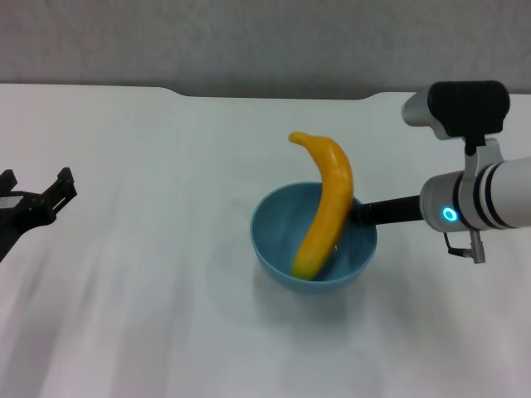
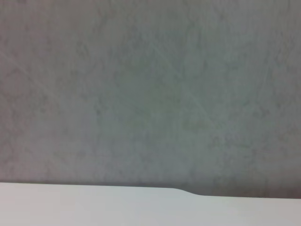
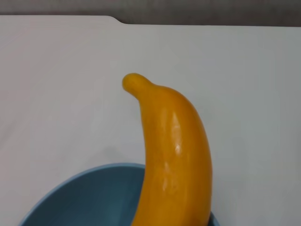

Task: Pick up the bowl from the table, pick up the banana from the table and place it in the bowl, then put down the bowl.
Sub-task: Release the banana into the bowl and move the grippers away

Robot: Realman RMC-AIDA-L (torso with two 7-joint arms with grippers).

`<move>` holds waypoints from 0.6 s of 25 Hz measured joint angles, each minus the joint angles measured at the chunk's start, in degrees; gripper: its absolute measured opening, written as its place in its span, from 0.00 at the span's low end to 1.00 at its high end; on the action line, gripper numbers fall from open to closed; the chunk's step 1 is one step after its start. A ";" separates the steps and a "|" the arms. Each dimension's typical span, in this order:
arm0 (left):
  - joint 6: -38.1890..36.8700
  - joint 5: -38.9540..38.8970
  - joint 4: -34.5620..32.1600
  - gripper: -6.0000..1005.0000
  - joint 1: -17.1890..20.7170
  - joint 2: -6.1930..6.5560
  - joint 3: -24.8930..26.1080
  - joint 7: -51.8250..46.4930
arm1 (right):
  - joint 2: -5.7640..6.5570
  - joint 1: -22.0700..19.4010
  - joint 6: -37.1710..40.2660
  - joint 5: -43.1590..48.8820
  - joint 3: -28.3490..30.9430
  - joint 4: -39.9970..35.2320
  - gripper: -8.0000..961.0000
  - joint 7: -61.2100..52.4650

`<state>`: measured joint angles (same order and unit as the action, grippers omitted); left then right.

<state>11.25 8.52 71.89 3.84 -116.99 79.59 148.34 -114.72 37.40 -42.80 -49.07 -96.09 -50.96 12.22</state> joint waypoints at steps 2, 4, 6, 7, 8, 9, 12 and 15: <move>0.00 0.00 -0.07 0.86 0.01 0.00 0.07 -0.04 | -0.06 -0.37 0.29 -0.07 -0.07 0.24 0.05 0.16; 0.01 -0.02 -0.11 0.86 0.02 0.00 0.11 -0.07 | -0.17 -0.74 0.80 -0.14 -0.44 0.64 0.05 0.19; 0.01 -0.04 -0.15 0.86 0.03 0.00 0.13 -0.07 | -0.24 -1.10 1.50 -0.28 -0.80 1.25 0.05 0.27; 0.01 -0.05 -0.16 0.86 0.03 0.00 0.13 -0.07 | -0.26 -1.26 1.91 -0.40 -0.98 1.50 0.06 0.32; 0.03 -0.06 -0.17 0.86 0.03 0.00 0.13 -0.07 | -0.29 -1.42 2.14 -0.47 -1.10 1.61 0.06 0.33; 0.05 -0.06 -0.18 0.86 0.03 0.00 0.14 -0.07 | -0.31 -1.52 2.32 -0.55 -1.19 1.68 0.06 0.34; 0.10 -0.08 -0.18 0.86 0.03 0.00 0.20 -0.07 | -0.33 -1.65 2.52 -0.62 -1.26 1.73 0.06 0.35; 0.10 -0.09 -0.18 0.86 0.03 0.00 0.21 -0.07 | -0.35 -1.72 2.56 -0.64 -1.30 1.77 0.06 0.35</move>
<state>11.35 8.43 71.71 3.87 -116.99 79.81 148.27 -115.07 35.68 -40.24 -49.72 -97.39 -49.20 12.57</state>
